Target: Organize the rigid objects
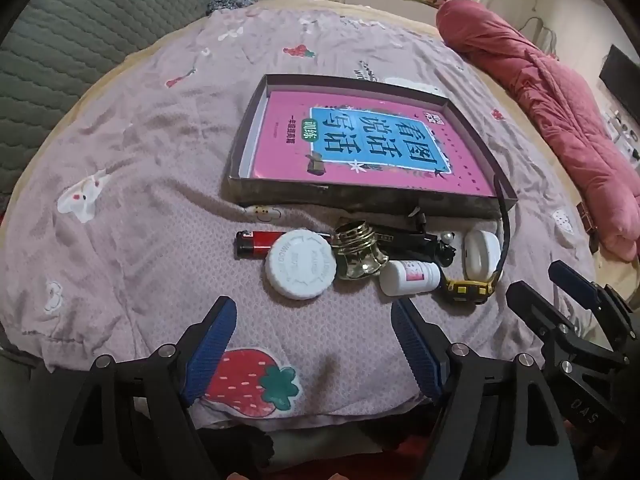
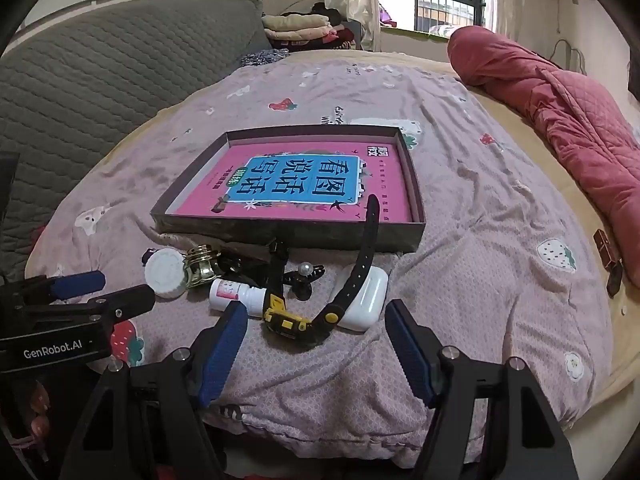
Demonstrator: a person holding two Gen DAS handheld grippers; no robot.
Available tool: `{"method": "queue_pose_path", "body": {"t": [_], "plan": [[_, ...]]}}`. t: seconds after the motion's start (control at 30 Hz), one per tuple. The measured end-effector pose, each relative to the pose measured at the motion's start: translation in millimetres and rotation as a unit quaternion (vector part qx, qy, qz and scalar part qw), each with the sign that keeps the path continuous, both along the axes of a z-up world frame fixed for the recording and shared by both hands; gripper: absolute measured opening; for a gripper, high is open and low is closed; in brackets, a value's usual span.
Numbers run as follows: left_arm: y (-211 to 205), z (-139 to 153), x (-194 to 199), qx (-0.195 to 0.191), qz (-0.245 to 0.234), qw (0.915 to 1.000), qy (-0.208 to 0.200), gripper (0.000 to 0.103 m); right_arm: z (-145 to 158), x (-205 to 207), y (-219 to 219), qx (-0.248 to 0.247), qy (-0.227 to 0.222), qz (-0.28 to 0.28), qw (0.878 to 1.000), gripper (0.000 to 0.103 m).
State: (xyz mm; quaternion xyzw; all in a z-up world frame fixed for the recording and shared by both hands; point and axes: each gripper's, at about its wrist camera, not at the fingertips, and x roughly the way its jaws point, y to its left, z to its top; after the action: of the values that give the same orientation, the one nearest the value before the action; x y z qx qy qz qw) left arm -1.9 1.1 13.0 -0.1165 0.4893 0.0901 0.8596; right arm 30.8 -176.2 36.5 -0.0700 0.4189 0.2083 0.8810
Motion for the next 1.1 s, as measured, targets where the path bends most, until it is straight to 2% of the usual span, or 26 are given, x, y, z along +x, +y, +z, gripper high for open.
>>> {"method": "queue_pose_path", "body": {"t": [1.1], "plan": [[-4.8, 3.7, 0.4, 0.011, -0.007, 0.9999, -0.006, 0.081, 1.7, -1.6, -1.2, 0.002, -0.012, 0.002, 1.000, 0.071]]}}
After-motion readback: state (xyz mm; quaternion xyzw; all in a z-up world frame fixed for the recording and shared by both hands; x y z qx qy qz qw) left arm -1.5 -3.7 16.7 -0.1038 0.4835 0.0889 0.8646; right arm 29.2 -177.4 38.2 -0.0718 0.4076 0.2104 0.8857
